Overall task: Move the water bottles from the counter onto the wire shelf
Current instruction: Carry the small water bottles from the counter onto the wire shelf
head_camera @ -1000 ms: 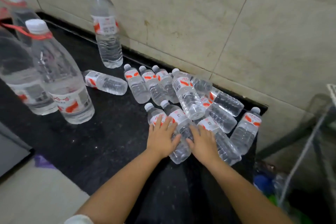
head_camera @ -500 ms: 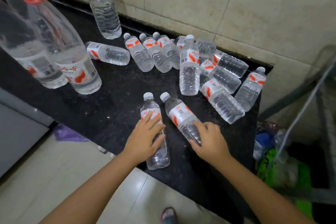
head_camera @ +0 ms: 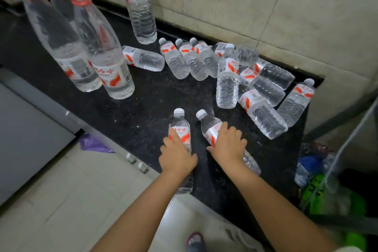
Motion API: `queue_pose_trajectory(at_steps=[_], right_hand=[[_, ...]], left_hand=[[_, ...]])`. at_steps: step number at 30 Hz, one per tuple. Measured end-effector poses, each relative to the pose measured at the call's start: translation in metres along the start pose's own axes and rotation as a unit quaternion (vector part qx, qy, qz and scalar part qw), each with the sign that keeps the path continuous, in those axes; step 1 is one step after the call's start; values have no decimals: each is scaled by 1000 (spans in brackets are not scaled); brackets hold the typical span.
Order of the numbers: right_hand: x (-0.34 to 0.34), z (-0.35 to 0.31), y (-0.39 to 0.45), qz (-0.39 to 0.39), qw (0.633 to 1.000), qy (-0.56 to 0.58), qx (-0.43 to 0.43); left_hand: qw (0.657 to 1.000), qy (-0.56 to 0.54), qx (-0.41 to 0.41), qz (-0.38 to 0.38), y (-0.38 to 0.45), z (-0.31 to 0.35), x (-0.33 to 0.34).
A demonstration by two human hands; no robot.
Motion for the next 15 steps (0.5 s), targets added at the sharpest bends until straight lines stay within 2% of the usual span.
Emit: queue_pose_trajectory(at_steps=[8,15], right_hand=[[-2,2,-3,3,1000,8,7],[-16,16,-16,-7,999,28,35]], left_hand=[[994,-60,-93,22,5,-5,-3],[997,-58,-48,36,2,-4,-15]])
Point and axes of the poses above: each hand's wrist, its own y-axis towards the middle knuckle, its own x-axis out of the palm, z = x × y, the point moved 4 cm from there along y, towards the middle knuckle, and after that the axes turned 10 degrees about z, right-handed, at the moved point
